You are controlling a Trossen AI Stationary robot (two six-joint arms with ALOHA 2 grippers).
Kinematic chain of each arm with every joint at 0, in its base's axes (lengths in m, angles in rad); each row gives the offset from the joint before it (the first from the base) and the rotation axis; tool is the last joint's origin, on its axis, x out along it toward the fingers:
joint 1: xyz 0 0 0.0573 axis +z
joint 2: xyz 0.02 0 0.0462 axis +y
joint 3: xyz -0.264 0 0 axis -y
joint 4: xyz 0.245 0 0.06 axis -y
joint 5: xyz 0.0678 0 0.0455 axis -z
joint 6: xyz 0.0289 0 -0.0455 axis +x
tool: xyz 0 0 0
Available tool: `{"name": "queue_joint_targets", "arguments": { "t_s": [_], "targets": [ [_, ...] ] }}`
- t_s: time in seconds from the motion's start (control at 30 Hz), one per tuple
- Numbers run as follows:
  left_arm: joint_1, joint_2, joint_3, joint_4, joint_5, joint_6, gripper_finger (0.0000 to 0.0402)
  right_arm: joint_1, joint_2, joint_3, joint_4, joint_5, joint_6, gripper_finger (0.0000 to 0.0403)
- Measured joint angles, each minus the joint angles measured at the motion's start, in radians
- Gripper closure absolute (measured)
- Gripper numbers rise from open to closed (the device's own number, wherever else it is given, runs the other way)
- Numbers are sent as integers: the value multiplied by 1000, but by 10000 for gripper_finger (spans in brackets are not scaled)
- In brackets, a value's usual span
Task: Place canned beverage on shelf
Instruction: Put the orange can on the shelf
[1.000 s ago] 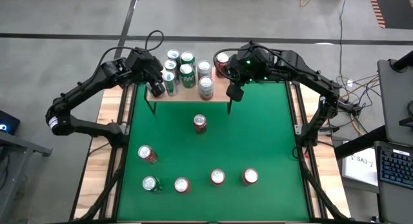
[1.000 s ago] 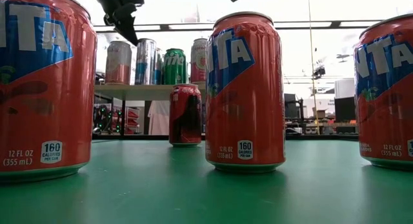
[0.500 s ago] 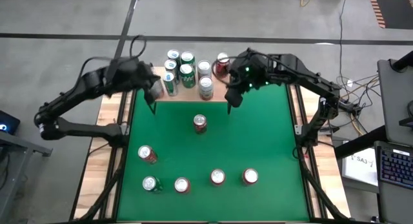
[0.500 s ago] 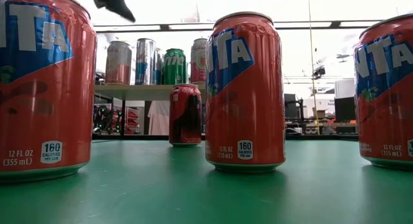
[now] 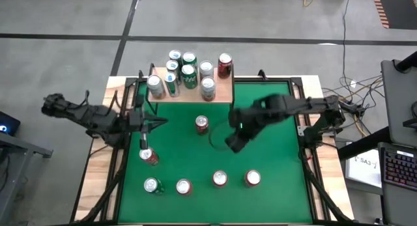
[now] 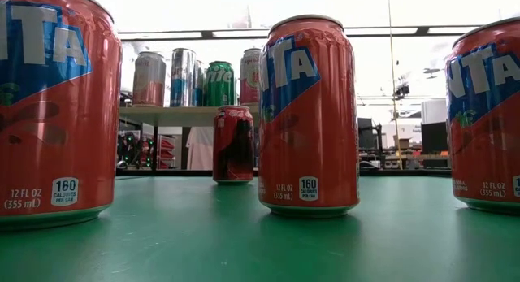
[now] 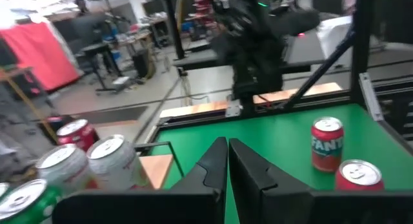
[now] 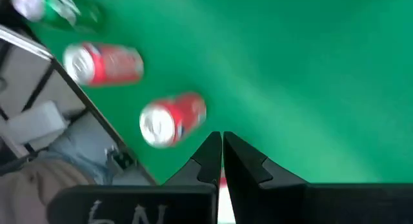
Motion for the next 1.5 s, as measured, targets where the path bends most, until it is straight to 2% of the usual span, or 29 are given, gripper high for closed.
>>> {"name": "queue_joint_targets", "arguments": {
  "t_s": [0.07,0.13,0.27,0.57,0.77,1.1,1.3,1.5],
  "targets": [
    [-71,0,-5,1,-101,5,402,53,0,-42,-7,-14,100,394],
    [-127,4,-5,2,-154,16,402,107,0,-81,-8,-41,177,394],
    [-180,18,-5,3,-160,27,402,212,0,-157,-10,-51,330,394],
    [-184,57,-6,9,-162,27,402,375,0,-252,-6,-48,558,394],
    [-184,86,-6,9,-162,27,402,425,0,-278,-1,-48,622,394],
    [-184,97,-6,8,-162,27,402,422,0,-288,1,-36,702,390],
    [-184,87,-6,8,-162,38,402,422,0,-289,0,12,703,336],
    [-184,63,-6,14,-257,54,402,420,0,-289,0,16,727,229]
  ]
}}
